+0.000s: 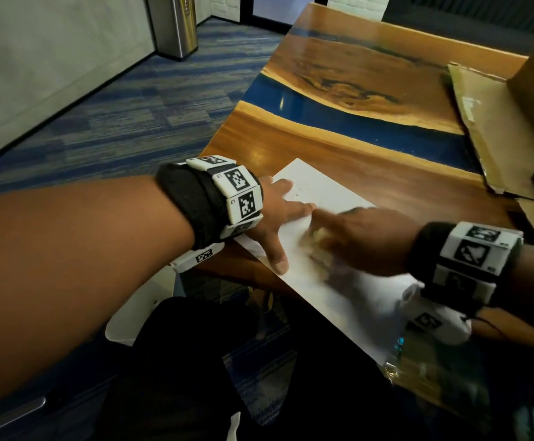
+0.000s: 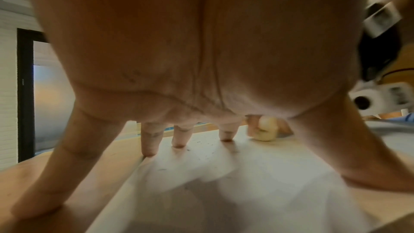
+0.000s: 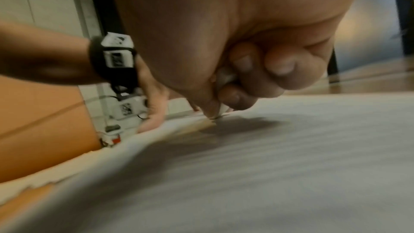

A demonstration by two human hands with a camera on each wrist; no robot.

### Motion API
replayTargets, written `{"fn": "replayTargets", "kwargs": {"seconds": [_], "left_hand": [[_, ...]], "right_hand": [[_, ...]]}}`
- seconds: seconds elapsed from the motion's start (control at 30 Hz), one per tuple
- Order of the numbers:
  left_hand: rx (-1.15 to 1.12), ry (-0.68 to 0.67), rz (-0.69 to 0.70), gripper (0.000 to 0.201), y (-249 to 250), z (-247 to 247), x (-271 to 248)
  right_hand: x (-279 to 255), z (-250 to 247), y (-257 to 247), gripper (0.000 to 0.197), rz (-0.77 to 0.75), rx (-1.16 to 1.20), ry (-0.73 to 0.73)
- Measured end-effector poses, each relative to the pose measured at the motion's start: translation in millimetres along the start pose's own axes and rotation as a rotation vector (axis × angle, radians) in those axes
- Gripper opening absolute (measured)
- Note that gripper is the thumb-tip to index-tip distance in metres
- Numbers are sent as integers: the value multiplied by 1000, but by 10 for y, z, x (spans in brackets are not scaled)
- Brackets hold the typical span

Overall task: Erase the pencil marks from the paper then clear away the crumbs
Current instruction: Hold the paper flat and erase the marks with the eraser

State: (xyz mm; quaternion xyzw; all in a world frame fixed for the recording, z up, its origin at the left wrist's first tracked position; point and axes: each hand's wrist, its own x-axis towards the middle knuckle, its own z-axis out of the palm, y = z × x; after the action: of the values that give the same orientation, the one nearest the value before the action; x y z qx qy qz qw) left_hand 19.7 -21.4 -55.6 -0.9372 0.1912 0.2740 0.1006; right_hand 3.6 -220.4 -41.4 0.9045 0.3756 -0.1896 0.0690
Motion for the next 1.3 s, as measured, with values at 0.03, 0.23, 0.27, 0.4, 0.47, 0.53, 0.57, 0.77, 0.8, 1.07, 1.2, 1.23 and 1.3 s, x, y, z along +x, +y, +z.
{"fn": "replayTargets", "kwargs": {"seconds": [0.03, 0.23, 0.27, 0.4, 0.47, 0.53, 0.57, 0.77, 0.8, 1.07, 1.2, 1.23, 1.3], "left_hand": [[4, 0, -2, 133, -1, -1, -11], [-12, -1, -6, 131, 13, -11, -33], [-20, 2, -4, 131, 9, -7, -33], [-28, 18, -25, 129, 23, 13, -71], [-56, 49, -16, 120, 35, 35, -71], [-78, 80, -7, 113, 39, 59, -56], [-78, 91, -5, 112, 39, 65, -47], [-46, 113, -8, 118, 47, 58, -44], [-30, 113, -12, 121, 48, 56, -48], [35, 48, -31, 127, 59, 9, -43], [39, 42, -30, 127, 85, -25, -33], [38, 46, -37, 126, 95, -36, -38], [30, 42, -50, 125, 114, -50, -46]], "right_hand": [[39, -22, 45, 30, 54, 3, 38], [-14, 89, -244, 30, -139, 22, 10], [37, 53, -141, 30, -73, 23, 43], [236, -54, 380, 17, 256, 17, 190], [248, -42, 483, 12, 287, 69, 239], [205, -60, 456, 11, 220, 95, 282], [171, -80, 396, 10, 178, 107, 293], [-9, 147, -43, 24, -219, 79, 224], [-2, 191, -8, 27, -245, 47, 226], [140, 76, 221, 28, 23, 39, 232], [136, 49, 219, 24, -33, 9, 212], [183, 0, 333, 22, 79, -20, 238], [226, -33, 461, 19, 209, -64, 264]]}}
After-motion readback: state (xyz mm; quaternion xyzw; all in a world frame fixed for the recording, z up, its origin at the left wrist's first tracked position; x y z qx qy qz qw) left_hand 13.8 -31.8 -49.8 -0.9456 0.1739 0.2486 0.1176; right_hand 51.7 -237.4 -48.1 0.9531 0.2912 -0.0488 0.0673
